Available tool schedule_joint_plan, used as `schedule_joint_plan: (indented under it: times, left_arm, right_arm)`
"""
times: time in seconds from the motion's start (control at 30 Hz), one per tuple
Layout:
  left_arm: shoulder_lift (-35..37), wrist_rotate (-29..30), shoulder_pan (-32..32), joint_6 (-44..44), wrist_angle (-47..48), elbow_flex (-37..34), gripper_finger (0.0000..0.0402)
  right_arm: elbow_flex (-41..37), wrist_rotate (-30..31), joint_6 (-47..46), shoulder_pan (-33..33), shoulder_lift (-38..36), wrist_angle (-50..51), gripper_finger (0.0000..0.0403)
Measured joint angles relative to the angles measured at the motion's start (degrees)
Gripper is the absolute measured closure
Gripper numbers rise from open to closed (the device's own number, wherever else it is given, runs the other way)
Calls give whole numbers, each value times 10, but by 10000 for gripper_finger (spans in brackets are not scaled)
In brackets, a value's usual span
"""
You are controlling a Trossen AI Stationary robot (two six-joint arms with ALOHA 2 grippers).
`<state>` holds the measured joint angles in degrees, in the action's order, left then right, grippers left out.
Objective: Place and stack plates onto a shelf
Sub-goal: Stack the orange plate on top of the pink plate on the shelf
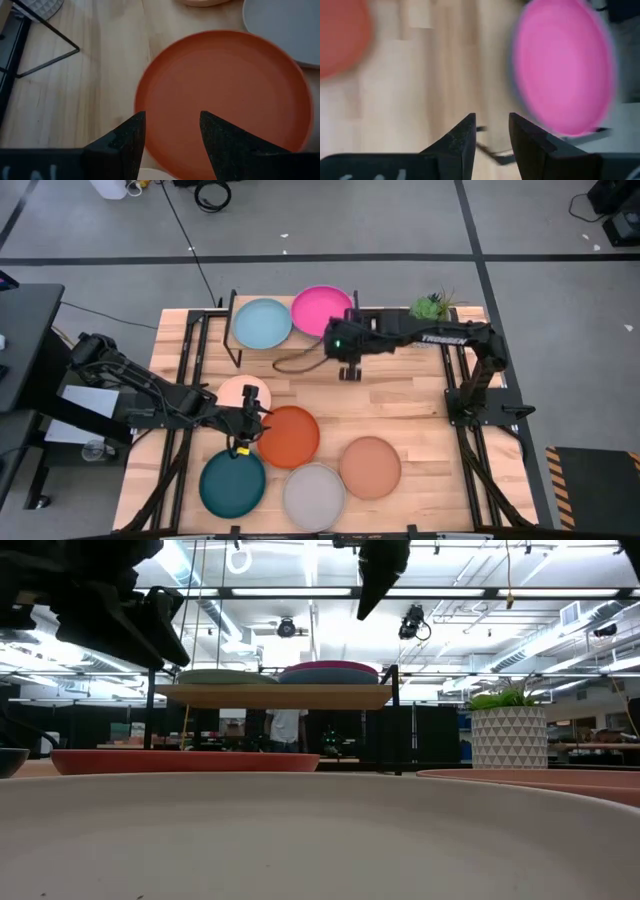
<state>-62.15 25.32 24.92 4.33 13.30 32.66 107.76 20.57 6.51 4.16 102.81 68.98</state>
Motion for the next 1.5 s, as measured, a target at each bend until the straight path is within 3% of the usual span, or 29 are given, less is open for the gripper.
schedule_joint_plan:
  times: [0.13,0.33,0.53,0.73,0.97,1.17,1.23,1.37,1.5]
  left_arm:
    - [0,0,1,23,-10,-1,208]
    - [-2,1,-16,89,-103,-1,208]
    - [-20,-106,-60,144,-200,-1,208]
    - [-35,-113,-90,216,-286,9,208]
    - [-35,-137,-122,201,-219,78,208]
    - [-24,-243,-138,176,-210,91,208]
    - [-26,-254,-124,153,-161,90,208]
    - [-27,-233,-70,103,-68,89,208]
    - [-29,-142,8,55,23,89,208]
  right_arm:
    - [-64,-6,-71,-53,-9,-27,280]
    - [-136,30,-167,-129,-11,-82,280]
    - [-195,43,-242,-189,-11,-143,280]
    - [-231,74,-324,-237,-14,-191,280]
    - [-275,180,-372,-274,-22,-206,280]
    - [-278,153,-399,-254,-45,-208,280]
    - [-278,151,-408,-252,-57,-214,280]
    - [-278,152,-413,-260,-73,-214,280]
    - [-277,172,-410,-266,-86,-219,280]
